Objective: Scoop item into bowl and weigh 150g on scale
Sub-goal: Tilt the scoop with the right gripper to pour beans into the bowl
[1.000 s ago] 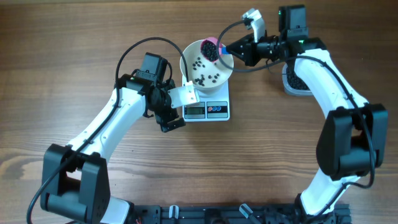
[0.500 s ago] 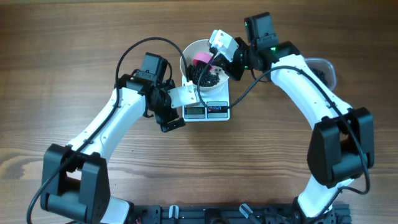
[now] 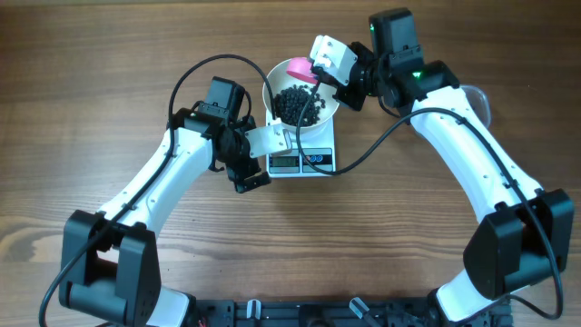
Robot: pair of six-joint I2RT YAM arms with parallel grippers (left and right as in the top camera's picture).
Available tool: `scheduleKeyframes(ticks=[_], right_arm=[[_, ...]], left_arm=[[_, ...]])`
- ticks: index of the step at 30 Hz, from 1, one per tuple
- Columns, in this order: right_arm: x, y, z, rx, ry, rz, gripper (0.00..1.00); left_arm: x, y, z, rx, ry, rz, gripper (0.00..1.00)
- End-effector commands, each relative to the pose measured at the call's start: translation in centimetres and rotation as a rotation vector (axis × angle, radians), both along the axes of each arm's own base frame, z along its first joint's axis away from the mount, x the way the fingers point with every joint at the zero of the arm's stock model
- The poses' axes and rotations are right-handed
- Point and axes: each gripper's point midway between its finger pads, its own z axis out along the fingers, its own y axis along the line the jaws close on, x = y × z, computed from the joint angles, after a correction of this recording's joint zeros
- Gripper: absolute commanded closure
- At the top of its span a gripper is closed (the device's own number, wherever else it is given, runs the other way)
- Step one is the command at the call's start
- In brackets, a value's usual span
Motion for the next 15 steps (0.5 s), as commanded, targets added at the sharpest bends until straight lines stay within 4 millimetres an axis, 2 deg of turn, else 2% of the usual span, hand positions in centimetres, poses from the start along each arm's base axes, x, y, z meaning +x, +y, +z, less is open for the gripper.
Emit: scheduleKeyframes(ticks=[1,5,12,15], right_arm=[[0.1,0.1,1.3,-0.015,-0.068,0.038,0.96],[-1.0,1.4,1.9,0.062,-0.042,0.108,0.96],[-1.1,1.4,1.8,0.066,-0.025,0.100,0.96],[-0.5,1.1,2.1,0.094,0.007,0.015,0.96]], left_arm=[[-0.2,-0.1,-0.4,-0.011,0.016,-0.014,0.00],[-0.2,-0.1,-0.4,-0.011,0.016,-0.014,0.00],[-0.2,-0.1,-0.4,-0.011,0.016,-0.015,0.00],[-0.2,-0.1,-0.4,-0.011,0.016,-0.014,0.00]])
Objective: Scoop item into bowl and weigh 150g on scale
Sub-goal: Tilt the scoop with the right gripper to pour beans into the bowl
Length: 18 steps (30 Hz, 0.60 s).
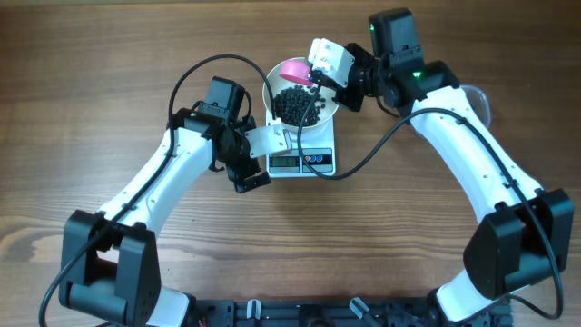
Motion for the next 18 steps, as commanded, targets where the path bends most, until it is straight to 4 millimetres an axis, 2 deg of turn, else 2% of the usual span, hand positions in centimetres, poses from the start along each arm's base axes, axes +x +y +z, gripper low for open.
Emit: scheduleKeyframes(ticks=[1,8,12,18], right_arm=[[0.6,-0.2,1.8,0.048,0.002,-0.079,0.96],[1.9,-0.9,5.8,0.166,-0.039,-0.183,0.96],[4.1,-2.9,7.5,0.262,-0.041,-0.323,0.96],[5.7,-7.7,7.0,0.319,0.046,-0.492,0.96]], left_arm=[[-0.2,-0.1,-0.4,-0.011,0.016,-0.014,0.00],[-0.2,-0.1,-0.4,-0.011,0.016,-0.015,0.00],[-0.2,-0.1,-0.4,-0.011,0.016,-0.014,0.00],[-0.2,-0.1,-0.4,-0.011,0.016,-0.015,0.00]])
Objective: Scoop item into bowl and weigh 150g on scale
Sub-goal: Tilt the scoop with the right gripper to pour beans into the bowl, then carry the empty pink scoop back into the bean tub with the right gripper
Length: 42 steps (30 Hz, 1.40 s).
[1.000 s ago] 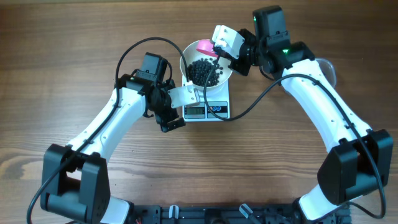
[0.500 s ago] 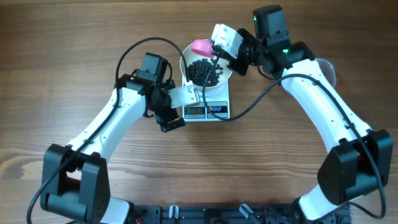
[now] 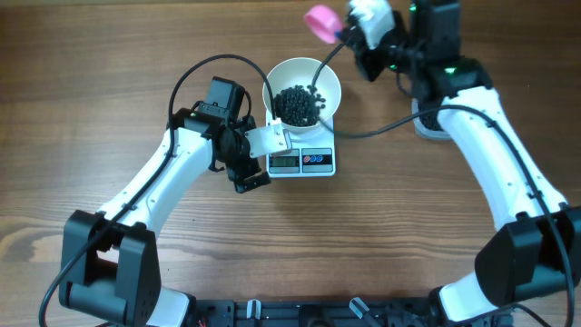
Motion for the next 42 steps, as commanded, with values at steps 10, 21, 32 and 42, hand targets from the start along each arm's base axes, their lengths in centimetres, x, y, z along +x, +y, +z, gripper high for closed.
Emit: scheduleKeyframes(ticks=[10,21,32,42], right_arm=[[0.3,-11.5,-2.4,0.014,0.199,-0.309,0.96],[-4.5,-21.3,-8.2,-0.288,0.470,-0.685,0.96],[-7.8,-25.3,-10.1,-0.236,0.634,-1.140,0.96],[-7.6,-18.9,-17.3,-0.029,0.897,-0.875,0.96]], left_arm=[[-0.2,-0.1,-0.4,-0.011,0.016,-0.014,0.00],[-0.2,-0.1,-0.4,-0.011,0.016,-0.014,0.00],[-0.3,-0.1,-0.4,-0.011,0.016,-0.015,0.00],[-0.3,-0.1,-0.4,-0.011,0.017,-0.015,0.00]])
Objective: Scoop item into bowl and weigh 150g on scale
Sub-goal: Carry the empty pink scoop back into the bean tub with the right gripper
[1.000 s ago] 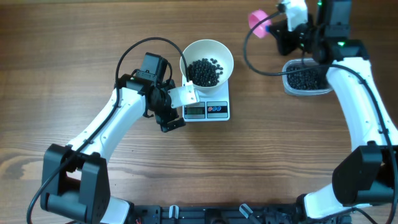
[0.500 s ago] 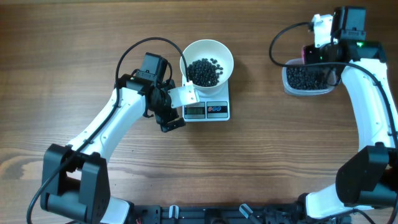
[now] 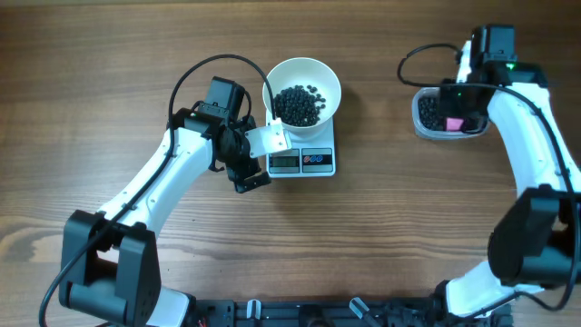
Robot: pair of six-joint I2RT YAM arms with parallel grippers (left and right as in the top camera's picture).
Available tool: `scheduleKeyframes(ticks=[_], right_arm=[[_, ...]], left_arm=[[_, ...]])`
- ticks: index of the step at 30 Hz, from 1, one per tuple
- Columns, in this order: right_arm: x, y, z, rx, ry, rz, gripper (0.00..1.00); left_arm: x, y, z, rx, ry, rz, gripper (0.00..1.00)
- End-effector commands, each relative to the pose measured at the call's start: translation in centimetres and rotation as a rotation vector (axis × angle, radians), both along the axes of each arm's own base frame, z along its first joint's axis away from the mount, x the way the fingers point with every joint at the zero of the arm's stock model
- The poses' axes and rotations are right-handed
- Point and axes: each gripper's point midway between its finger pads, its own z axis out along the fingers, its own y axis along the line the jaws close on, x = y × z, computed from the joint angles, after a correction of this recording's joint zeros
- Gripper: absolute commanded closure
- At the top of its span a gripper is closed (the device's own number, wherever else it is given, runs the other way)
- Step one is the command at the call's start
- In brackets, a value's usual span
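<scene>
A white bowl [image 3: 302, 74] holding a heap of black beans [image 3: 298, 103] stands on the small grey scale [image 3: 302, 161] at the table's middle. My left gripper [image 3: 273, 139] sits at the bowl's lower left rim, by the scale; whether it grips anything does not show. At the right, my right gripper [image 3: 460, 102] points down into a clear container [image 3: 427, 113] of black beans. It is shut on the pink scoop [image 3: 453, 122], whose head lies inside the container.
Black cables loop above the left arm [image 3: 195, 73] and from the right arm [image 3: 418, 56]. The wooden table [image 3: 109, 54] stretches all around the scale and the container.
My right gripper has moved with the pink scoop from high above the bowl's right rim over to the clear container at the right; the scoop is now down in it. The left arm is unchanged.
The right gripper held the pink scoop tipped over the bowl's far rim at the first two moments. Then it held the scoop clear, above and right of the bowl. Now the scoop sits in the bean container. The left gripper stayed beside the bowl throughout.
</scene>
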Motion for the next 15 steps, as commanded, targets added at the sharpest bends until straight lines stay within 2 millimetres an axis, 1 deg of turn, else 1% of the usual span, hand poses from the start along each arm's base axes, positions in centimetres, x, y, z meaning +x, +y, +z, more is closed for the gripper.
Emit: scheduleKeyframes(ticks=[1,3,5,8,10,14,15], right_arm=[[0.0,2.8,-2.6,0.169,0.043,0.031,0.96],[1.2,2.2,-2.2,0.171,-0.011,0.024,0.96],[2.3,2.3,-1.5,0.244,-0.068,0.029,0.96],[2.7,2.5,-0.8,0.361,-0.103,0.032,0.96],[2.1,2.3,-0.9,0.382,-0.081,0.018,0.96],[-0.8,3.2,-1.7,0.428,0.045,-0.002,0.96],[-1.0,3.2,-1.8,0.429,0.055,-0.004,0.96]], left_arm=[[-0.3,-0.1,-0.4,-0.011,0.017,-0.015,0.00],[-0.3,-0.2,-0.4,-0.011,0.017,-0.017,0.00],[-0.3,-0.1,-0.4,-0.011,0.016,-0.016,0.00],[-0.3,-0.2,-0.4,-0.011,0.017,-0.017,0.00],[-0.3,-0.2,-0.4,-0.011,0.017,-0.017,0.00],[-0.3,-0.2,-0.4,-0.011,0.016,-0.017,0.00],[-0.3,-0.2,-0.4,-0.011,0.017,-0.017,0.00]])
